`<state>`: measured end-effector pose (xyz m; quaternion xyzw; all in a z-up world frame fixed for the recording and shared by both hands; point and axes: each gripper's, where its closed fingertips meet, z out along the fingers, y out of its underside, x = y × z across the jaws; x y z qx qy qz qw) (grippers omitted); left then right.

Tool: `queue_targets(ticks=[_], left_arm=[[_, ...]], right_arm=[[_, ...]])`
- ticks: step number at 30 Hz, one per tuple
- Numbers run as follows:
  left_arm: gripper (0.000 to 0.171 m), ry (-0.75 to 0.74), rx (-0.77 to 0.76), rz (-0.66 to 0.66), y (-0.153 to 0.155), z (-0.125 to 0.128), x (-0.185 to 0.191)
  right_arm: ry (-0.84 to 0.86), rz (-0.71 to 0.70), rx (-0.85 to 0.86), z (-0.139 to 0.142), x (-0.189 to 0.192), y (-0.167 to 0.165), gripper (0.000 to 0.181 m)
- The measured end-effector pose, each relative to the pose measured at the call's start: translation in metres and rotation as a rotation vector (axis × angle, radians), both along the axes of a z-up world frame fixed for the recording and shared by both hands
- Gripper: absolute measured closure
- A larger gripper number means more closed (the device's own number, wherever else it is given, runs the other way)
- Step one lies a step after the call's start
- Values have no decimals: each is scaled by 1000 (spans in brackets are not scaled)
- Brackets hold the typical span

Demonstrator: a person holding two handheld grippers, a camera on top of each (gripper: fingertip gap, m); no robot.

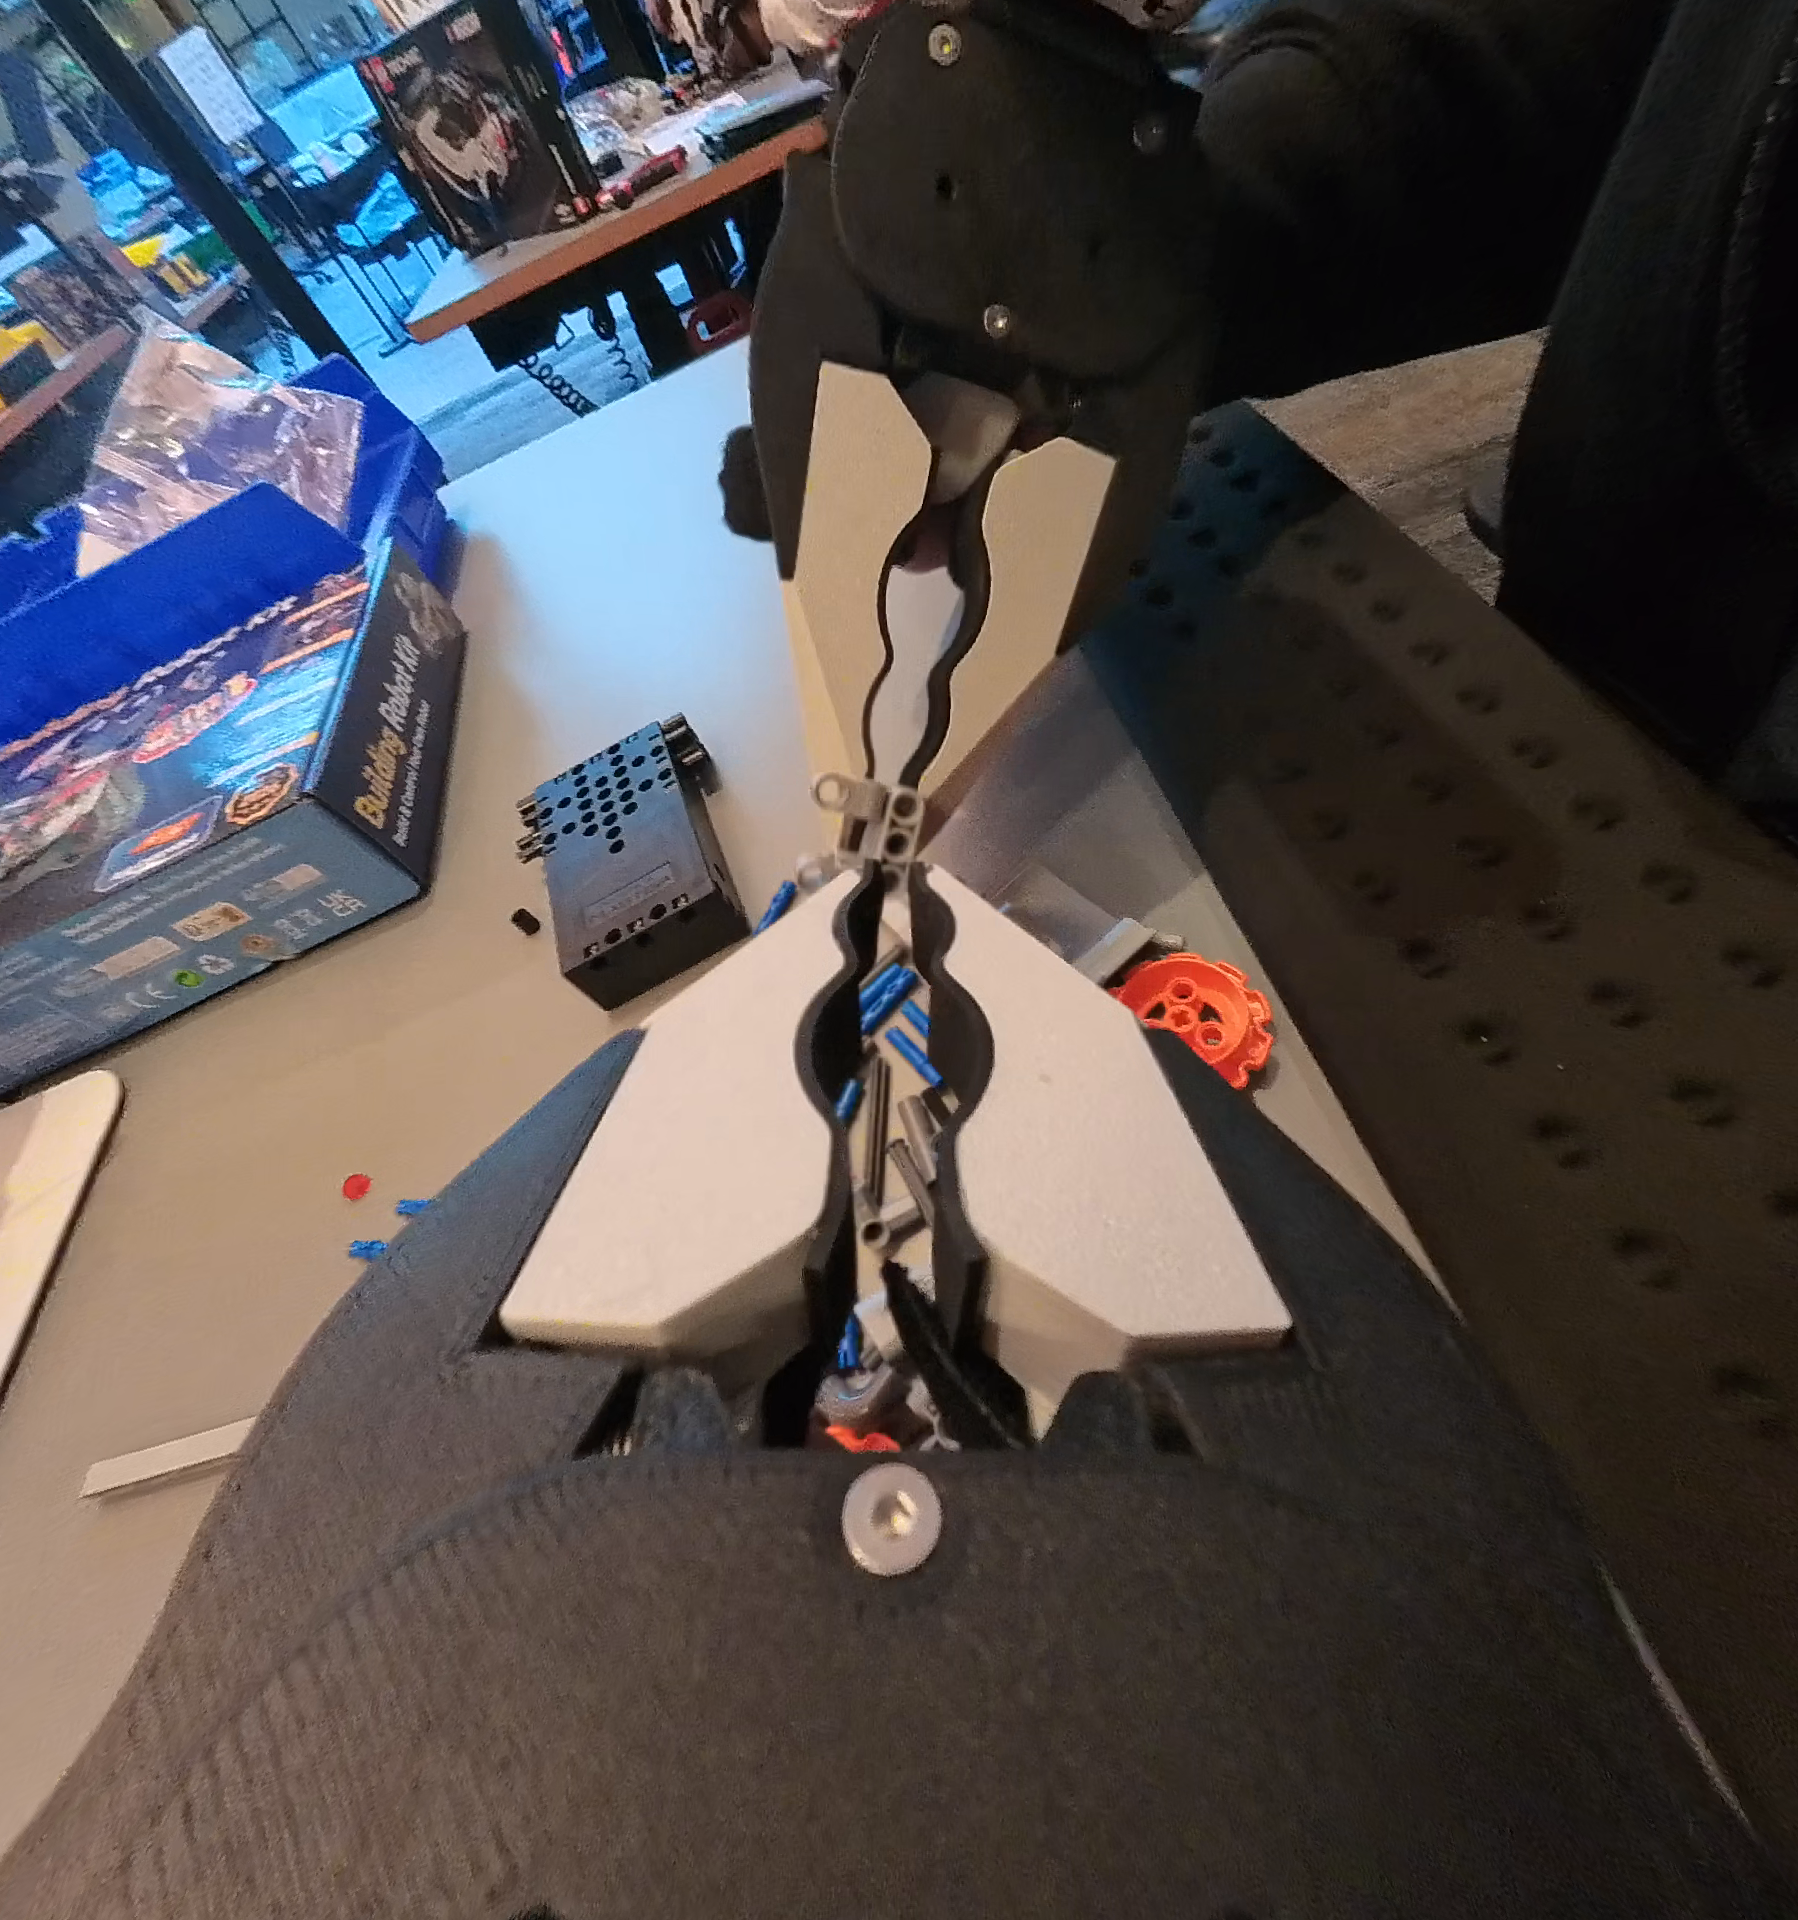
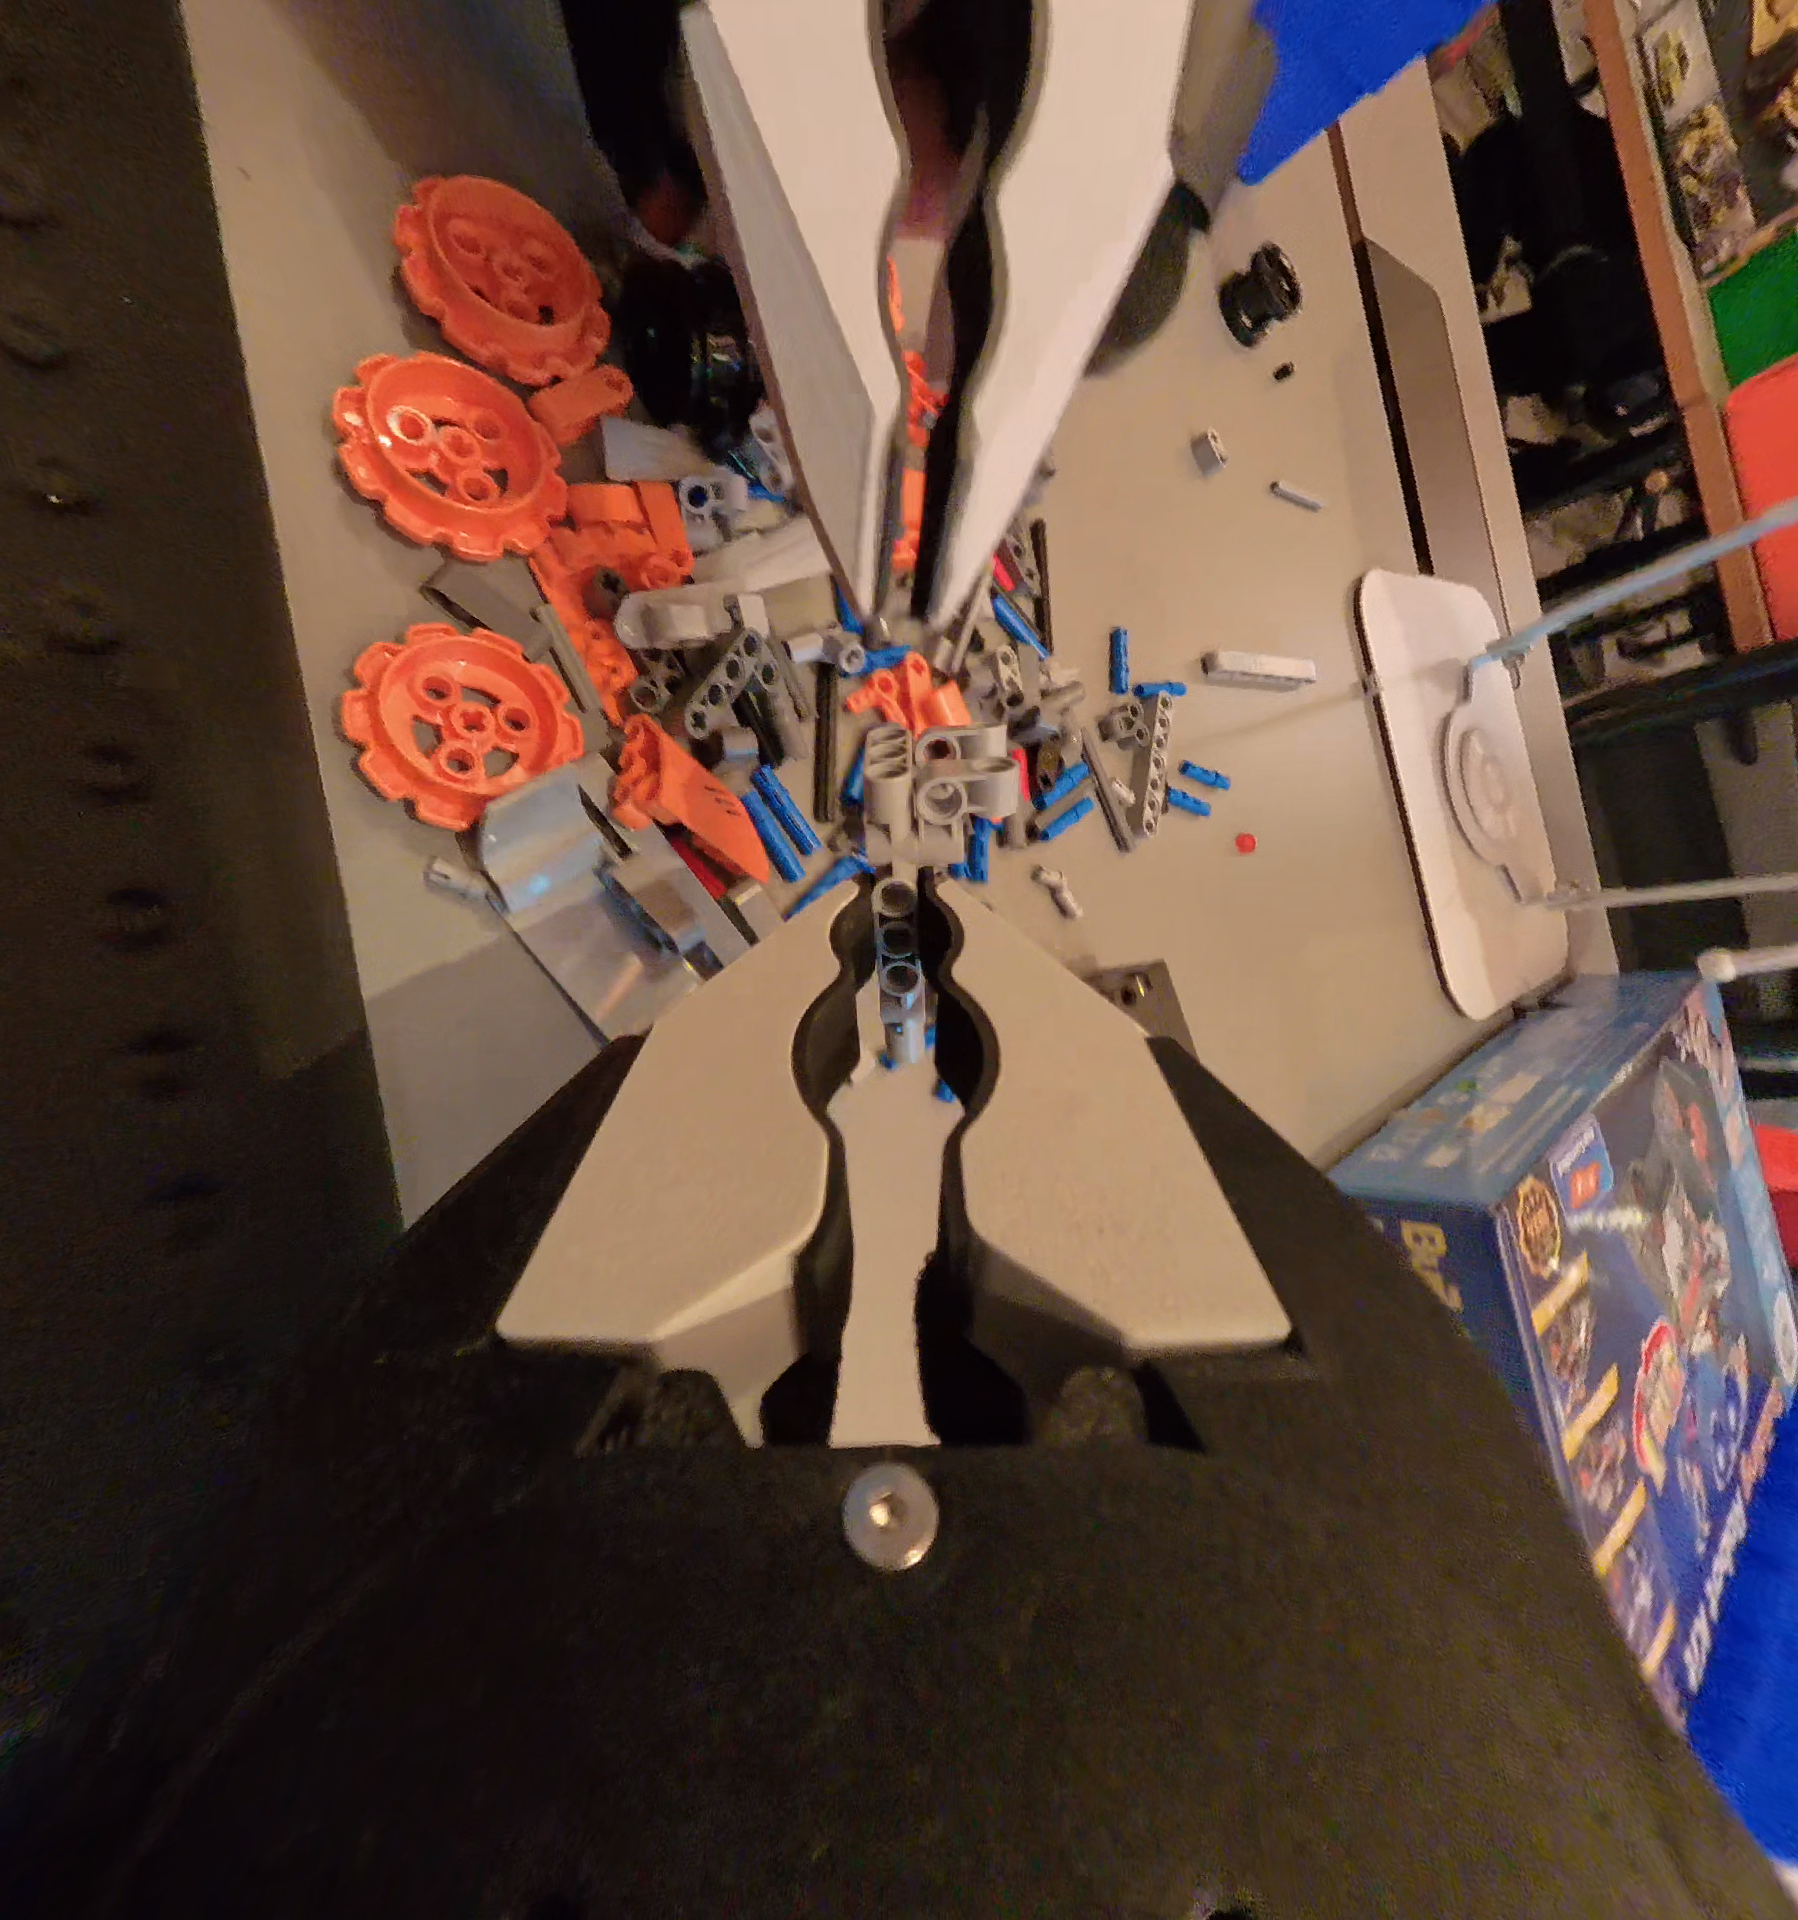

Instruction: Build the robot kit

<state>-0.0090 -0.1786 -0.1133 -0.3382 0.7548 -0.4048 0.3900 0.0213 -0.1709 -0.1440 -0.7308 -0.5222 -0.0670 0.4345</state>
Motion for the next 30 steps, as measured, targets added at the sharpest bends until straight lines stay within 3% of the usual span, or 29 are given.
queue_targets(ticks=[6, 13, 19, 22, 30], left_arm=[[166, 27, 40, 10, 6, -2, -4], [161, 124, 178, -6, 5, -7, -17], [160, 122, 221, 54, 17, 21, -26], [159, 119, 267, 108, 29, 40, -35], [156, 173, 386, 328, 90, 76, -86]], right_arm=[[29, -186, -56, -9, 57, -5, 176], [-11, -340, -153, -40, 105, -17, 175], [10, -330, -214, -47, 102, -25, 172], [94, -316, -278, -45, 95, -33, 160], [245, -249, -318, -20, 78, -44, 149]])
